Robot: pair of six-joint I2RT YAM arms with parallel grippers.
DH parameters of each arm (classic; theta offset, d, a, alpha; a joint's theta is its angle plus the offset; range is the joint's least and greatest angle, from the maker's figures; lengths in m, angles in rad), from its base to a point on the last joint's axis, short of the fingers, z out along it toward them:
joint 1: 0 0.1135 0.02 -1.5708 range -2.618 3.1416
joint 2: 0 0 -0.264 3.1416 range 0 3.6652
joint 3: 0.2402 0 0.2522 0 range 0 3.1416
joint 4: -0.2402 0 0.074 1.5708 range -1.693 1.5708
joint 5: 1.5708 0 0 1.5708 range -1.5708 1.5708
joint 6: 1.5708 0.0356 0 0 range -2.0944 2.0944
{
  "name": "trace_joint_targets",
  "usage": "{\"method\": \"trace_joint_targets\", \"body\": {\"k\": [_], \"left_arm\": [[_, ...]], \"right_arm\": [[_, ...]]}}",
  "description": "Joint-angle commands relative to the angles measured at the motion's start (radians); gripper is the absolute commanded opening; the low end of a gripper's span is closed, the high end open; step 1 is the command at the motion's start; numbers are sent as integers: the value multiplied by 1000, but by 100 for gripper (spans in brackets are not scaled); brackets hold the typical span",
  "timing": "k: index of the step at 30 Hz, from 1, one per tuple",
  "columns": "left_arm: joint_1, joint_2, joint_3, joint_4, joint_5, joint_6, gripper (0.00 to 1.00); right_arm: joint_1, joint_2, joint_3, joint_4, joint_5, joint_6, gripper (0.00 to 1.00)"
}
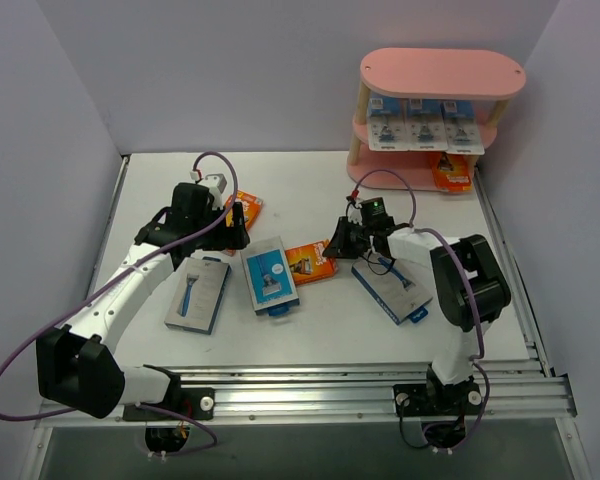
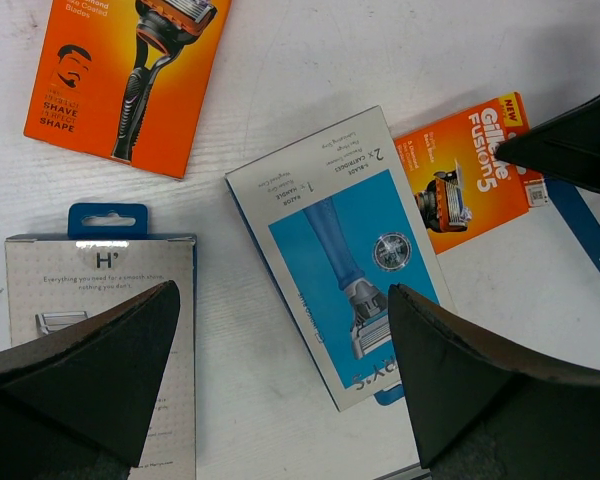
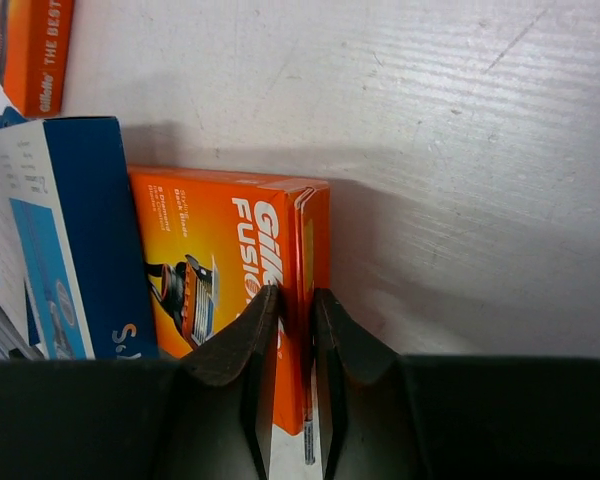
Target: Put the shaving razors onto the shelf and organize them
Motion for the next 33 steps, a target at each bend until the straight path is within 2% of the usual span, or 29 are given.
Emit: {"method": "trace_joint_targets", "body": {"k": [1,14,25,33], "left_arm": [[-2,-3,40,-2,15,13,94],[-3,-11,39,-2,21,11,94],[-3,-11,39,0,30,10,94],[-3,-11,39,0,38,8,94]], "right_arm": [[-23,-95,64,-63,0,-10,0],[-86,-276,193,-212,96,-13,0],[-229,-380,68,-192,121,22,0],[-327,-504,-134,-71,184,149,0]]}}
